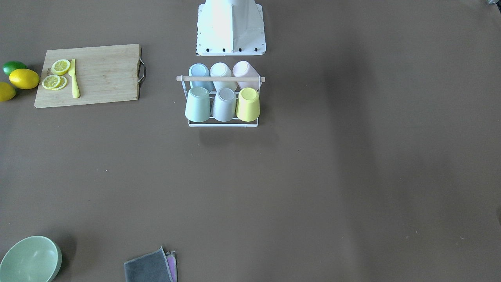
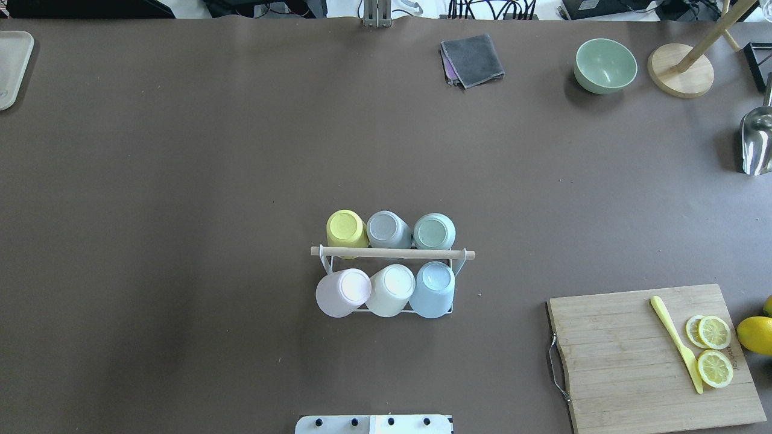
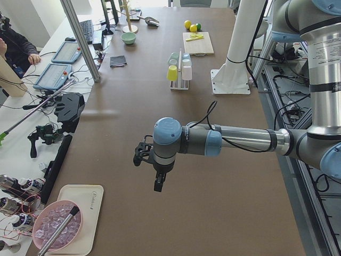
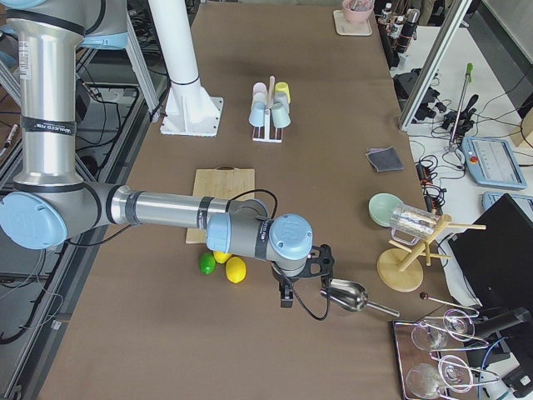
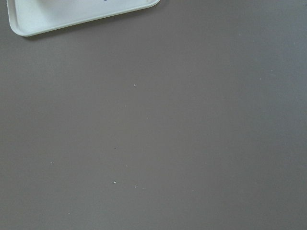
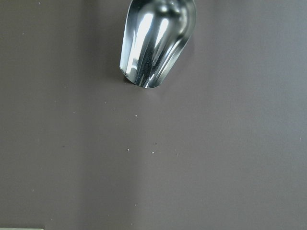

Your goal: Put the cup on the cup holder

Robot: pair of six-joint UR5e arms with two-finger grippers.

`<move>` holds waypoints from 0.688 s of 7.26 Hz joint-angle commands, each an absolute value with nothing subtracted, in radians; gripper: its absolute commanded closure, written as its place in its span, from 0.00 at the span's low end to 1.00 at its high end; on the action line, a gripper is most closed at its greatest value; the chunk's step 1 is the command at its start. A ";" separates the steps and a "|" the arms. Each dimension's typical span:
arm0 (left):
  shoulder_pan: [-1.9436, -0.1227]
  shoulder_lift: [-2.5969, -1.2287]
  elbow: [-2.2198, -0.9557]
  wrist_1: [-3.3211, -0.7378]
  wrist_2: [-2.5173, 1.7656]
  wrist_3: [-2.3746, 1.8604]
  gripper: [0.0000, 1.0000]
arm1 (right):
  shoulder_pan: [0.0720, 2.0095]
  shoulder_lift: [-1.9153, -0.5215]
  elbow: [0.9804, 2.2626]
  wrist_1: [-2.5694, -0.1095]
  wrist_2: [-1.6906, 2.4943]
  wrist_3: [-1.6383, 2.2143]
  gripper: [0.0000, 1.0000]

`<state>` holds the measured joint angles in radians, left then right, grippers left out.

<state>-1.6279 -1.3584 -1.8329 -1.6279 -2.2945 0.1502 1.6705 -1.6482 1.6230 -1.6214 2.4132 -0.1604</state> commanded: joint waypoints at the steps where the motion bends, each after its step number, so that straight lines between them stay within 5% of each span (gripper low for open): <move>1: -1.629 -1.333 -1.818 -1.675 -2.298 0.163 0.02 | 1.671 -1.647 1.621 -1.621 2.411 -0.161 0.00; 5: -1.631 -1.332 -1.812 -1.674 -2.301 0.158 0.02 | 1.671 -1.647 1.621 -1.621 2.413 -0.160 0.00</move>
